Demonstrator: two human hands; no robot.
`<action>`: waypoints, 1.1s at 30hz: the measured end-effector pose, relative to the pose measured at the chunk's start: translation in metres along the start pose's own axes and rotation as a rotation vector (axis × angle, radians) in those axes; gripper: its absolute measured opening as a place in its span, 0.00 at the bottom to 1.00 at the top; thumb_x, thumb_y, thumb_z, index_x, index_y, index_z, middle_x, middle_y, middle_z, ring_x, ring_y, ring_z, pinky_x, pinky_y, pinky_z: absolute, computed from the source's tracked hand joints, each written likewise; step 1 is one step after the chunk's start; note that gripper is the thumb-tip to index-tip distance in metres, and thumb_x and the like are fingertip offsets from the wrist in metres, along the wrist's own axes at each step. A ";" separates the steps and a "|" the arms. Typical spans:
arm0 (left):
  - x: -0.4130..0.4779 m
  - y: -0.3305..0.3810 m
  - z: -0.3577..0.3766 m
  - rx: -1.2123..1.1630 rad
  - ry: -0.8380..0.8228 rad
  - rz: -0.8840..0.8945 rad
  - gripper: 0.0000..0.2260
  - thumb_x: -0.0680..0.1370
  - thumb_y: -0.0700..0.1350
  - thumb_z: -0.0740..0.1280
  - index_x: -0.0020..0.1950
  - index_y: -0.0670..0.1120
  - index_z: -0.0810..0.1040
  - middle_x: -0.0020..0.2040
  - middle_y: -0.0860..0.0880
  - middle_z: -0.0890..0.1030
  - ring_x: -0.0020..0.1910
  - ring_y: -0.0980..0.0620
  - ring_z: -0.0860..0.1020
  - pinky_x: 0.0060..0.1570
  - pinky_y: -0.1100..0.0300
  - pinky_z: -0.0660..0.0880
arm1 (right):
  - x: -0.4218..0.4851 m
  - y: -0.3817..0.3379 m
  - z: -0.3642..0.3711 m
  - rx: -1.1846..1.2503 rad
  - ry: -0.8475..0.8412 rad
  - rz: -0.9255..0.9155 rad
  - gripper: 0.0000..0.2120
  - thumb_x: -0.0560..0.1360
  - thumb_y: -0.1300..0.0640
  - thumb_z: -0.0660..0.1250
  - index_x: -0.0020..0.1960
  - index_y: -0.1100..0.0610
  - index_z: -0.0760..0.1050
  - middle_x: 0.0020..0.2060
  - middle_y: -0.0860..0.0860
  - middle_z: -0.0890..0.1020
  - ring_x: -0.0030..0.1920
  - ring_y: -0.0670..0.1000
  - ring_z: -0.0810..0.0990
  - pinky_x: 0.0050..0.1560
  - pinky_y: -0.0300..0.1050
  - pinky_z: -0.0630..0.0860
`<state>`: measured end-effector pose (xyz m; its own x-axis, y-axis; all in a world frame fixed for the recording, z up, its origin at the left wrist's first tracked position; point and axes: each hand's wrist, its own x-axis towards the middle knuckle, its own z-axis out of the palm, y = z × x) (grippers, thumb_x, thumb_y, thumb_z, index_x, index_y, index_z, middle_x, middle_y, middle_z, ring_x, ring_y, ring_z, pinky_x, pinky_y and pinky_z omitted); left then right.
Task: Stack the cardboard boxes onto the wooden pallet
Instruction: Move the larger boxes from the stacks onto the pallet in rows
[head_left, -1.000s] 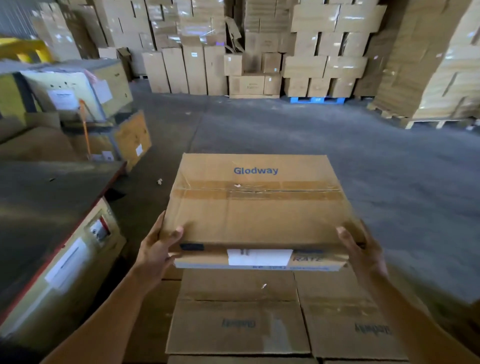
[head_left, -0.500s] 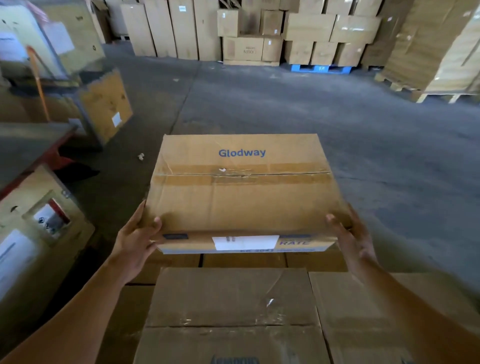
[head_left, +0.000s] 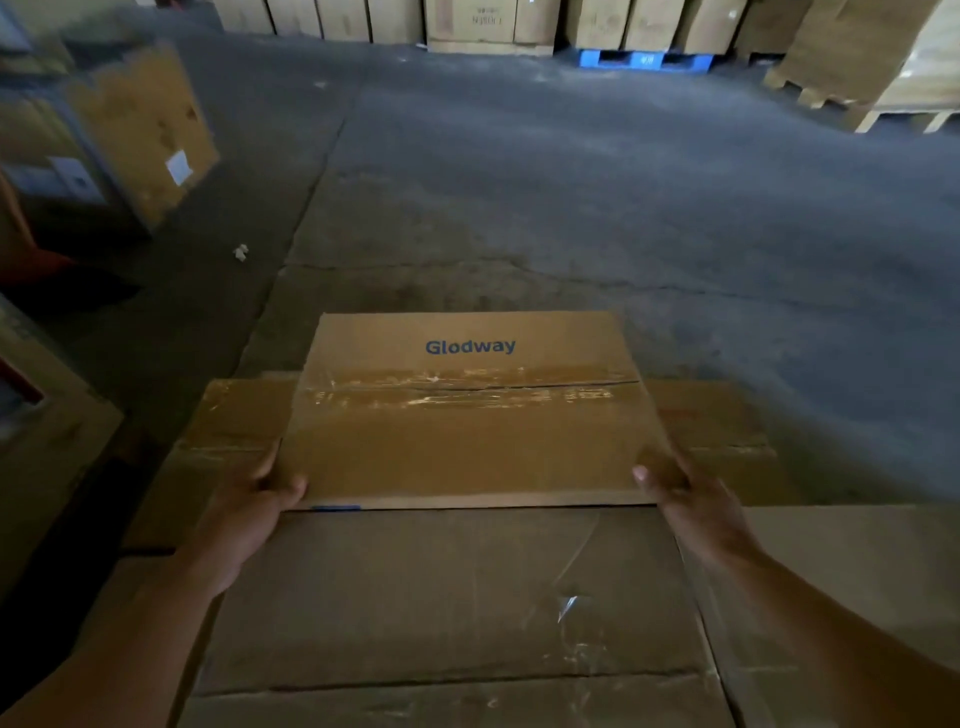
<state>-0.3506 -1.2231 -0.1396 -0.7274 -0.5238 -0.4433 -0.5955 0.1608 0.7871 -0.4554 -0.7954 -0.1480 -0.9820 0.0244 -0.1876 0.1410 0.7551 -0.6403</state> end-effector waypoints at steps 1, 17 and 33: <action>0.002 -0.004 0.002 0.053 0.019 -0.007 0.30 0.80 0.50 0.67 0.79 0.59 0.59 0.79 0.46 0.60 0.75 0.40 0.61 0.72 0.40 0.60 | 0.000 0.003 0.004 -0.083 -0.028 0.012 0.30 0.78 0.37 0.61 0.77 0.45 0.62 0.65 0.50 0.80 0.66 0.55 0.75 0.72 0.58 0.64; 0.004 -0.010 0.018 0.442 0.186 0.003 0.29 0.80 0.52 0.66 0.79 0.50 0.61 0.75 0.41 0.66 0.73 0.39 0.66 0.67 0.44 0.67 | 0.007 0.002 0.013 -0.362 -0.110 0.079 0.32 0.79 0.34 0.55 0.76 0.52 0.63 0.70 0.55 0.75 0.71 0.60 0.70 0.75 0.60 0.53; -0.214 0.075 0.036 0.450 0.113 0.557 0.19 0.75 0.44 0.73 0.65 0.41 0.78 0.61 0.40 0.81 0.59 0.39 0.79 0.60 0.48 0.75 | -0.187 -0.042 -0.150 -0.400 0.085 0.034 0.35 0.79 0.34 0.53 0.80 0.52 0.57 0.78 0.54 0.62 0.74 0.58 0.66 0.69 0.53 0.68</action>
<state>-0.2523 -1.0689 -0.0014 -0.9387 -0.3427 0.0380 -0.2469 0.7452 0.6194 -0.2966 -0.7333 0.0260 -0.9868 0.0954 -0.1305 0.1301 0.9478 -0.2910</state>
